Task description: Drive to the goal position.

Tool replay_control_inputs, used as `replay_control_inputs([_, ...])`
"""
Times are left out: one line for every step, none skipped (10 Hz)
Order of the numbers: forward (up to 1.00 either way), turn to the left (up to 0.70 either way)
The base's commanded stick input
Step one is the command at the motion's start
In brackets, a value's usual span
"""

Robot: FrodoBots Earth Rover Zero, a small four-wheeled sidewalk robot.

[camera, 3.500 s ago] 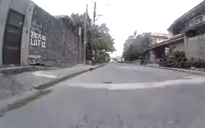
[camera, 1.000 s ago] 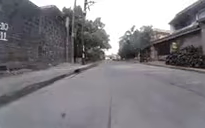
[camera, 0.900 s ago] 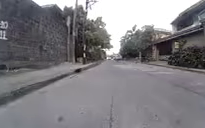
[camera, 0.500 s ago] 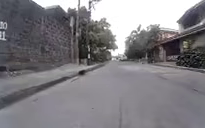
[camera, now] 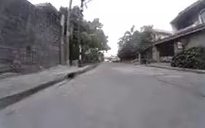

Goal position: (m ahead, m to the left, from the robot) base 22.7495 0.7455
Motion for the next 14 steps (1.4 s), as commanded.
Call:
replay_control_inputs([1.00,-0.29])
replay_control_inputs([1.00,-0.29])
replay_control_inputs([1.00,-0.29])
replay_control_inputs([1.00,-0.29])
replay_control_inputs([1.00,-0.29])
replay_control_inputs([1.00,-0.29])
replay_control_inputs([1.00,-0.29])
replay_control_inputs([1.00,-0.29])
replay_control_inputs([1.00,-0.15])
replay_control_inputs([1.00,0.12])
replay_control_inputs([1.00,0.12])
replay_control_inputs([1.00,0.12])
replay_control_inputs([1.00,0.12])
replay_control_inputs([1.00,0.12])
